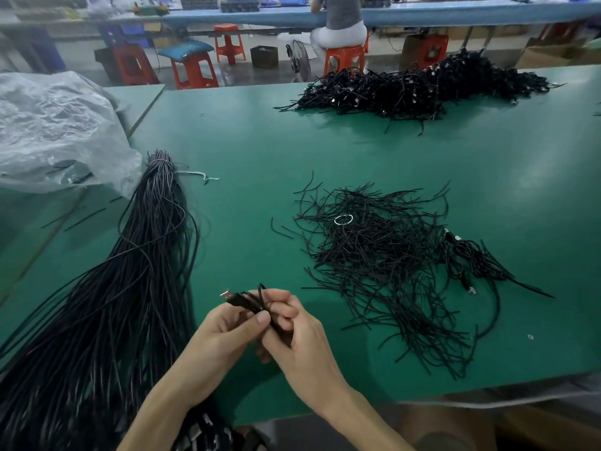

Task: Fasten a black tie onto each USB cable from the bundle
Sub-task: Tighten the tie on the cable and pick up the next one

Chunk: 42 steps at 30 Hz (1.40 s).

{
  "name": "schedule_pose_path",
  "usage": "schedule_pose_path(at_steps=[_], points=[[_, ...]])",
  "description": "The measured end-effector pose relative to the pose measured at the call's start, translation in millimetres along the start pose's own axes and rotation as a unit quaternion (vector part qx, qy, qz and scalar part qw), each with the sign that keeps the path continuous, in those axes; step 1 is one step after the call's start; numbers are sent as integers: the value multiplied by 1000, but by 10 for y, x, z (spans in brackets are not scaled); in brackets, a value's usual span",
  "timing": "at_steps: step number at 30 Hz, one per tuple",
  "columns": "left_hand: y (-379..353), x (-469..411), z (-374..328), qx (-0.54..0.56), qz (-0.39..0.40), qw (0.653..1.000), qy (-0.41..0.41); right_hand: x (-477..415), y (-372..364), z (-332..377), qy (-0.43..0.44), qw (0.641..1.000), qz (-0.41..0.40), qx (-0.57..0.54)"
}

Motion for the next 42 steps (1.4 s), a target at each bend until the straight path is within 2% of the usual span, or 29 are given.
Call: schedule_pose_path(at_steps=[4, 8, 10, 17, 21, 26, 30, 37, 42], points=[[-81, -20, -77, 11, 39, 999, -15, -19, 87, 12, 9, 999, -25, 39], [-97, -16, -57, -18, 61, 998, -15, -39, 14, 64, 20, 995, 29, 91], [-83, 6, -35, -28, 56, 998, -17, -46, -12, 93, 32, 993, 30, 112], [-56, -12, -25, -20, 32, 999, -21, -34, 43, 140, 28, 998, -1, 57], [-60, -24, -21, -59, 36, 997, -29, -34, 71, 149, 24, 998, -2, 52], [-21, -17, -61, -119, 0, 992, -38, -62, 118, 163, 34, 997, -21, 70], [-17, 5, -74, -116, -19, 993, -35, -86, 94, 116, 19, 994, -20, 110], [134, -32, -64, -174, -130, 974, -59, -82, 88, 67, 12, 991, -34, 125], [182, -24, -64, -197, -153, 967, -55, -61, 43, 27, 1, 986, -5, 166]])
Point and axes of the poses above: each hand's wrist, its own x-axis away from the middle knuckle, its own y-axis out of the back of the hand, z = x × y, the point moved 7 cm from there along -x, towards the middle knuckle, and after that the axes turned 14 degrees about -x, right-handed, at the moved point
